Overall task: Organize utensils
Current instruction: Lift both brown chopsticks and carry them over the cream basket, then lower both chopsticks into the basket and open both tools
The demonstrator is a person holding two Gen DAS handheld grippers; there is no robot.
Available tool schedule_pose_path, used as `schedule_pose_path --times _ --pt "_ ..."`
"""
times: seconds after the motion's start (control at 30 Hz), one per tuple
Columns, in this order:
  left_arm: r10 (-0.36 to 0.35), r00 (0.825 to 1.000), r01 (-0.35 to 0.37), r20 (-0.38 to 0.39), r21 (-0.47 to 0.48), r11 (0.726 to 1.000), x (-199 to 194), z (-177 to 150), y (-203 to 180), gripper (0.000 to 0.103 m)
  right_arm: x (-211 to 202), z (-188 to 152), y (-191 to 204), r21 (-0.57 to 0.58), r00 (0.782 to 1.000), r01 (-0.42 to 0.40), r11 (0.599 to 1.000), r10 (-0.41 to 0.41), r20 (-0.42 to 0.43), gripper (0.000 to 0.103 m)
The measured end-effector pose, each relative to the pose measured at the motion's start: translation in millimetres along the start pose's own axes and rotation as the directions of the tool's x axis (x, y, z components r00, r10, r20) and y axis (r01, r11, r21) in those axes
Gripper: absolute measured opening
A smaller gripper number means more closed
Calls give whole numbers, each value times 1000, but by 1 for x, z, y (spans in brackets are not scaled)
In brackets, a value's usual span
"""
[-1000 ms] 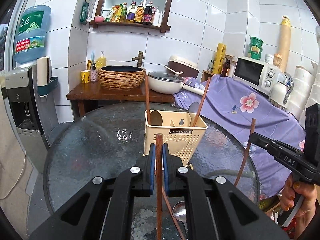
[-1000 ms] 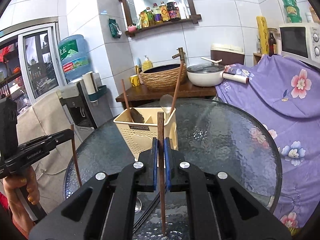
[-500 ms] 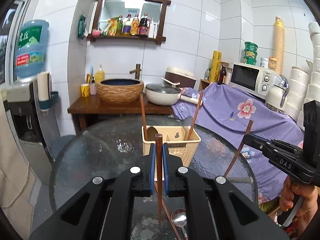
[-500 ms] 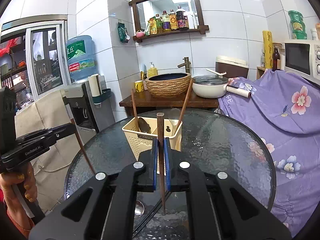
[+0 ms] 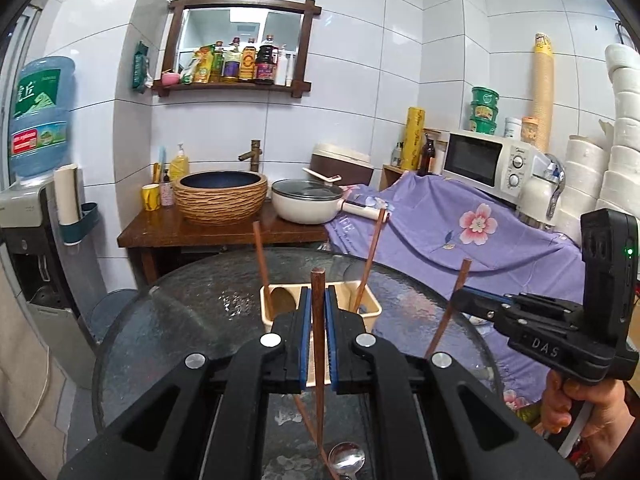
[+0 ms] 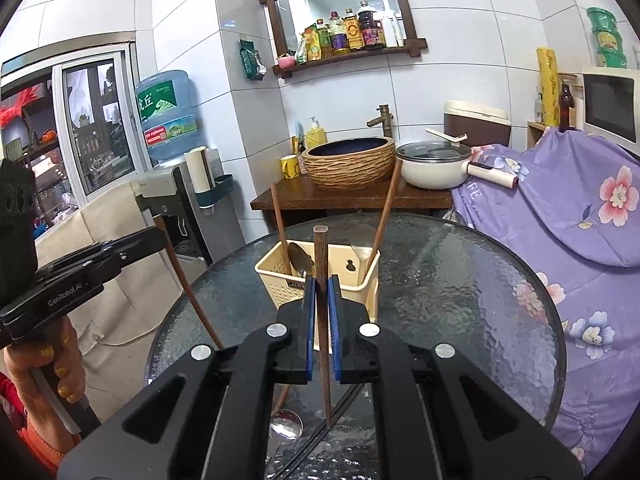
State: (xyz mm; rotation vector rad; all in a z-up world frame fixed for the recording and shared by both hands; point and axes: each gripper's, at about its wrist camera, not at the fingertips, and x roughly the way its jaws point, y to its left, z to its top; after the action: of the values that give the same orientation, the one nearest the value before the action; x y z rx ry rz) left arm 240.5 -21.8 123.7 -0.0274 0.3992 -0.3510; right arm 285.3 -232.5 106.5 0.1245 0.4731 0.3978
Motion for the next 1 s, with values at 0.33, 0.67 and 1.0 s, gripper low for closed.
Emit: schedule_pose_path --times 0.33,0.67,1.0 --pt "-40 999 40 25 -1 999 2 53 0 7 -1 53 10 -23 999 -18 1000 18 30 7" --pt "-42 998 44 56 -27 999 17 131 12 7 -3 146 14 -20 994 16 1000 -14 110 7" --pt "13 998 -10 55 -56 998 58 145 24 7 37 160 8 -21 989 82 996 -79 124 7"
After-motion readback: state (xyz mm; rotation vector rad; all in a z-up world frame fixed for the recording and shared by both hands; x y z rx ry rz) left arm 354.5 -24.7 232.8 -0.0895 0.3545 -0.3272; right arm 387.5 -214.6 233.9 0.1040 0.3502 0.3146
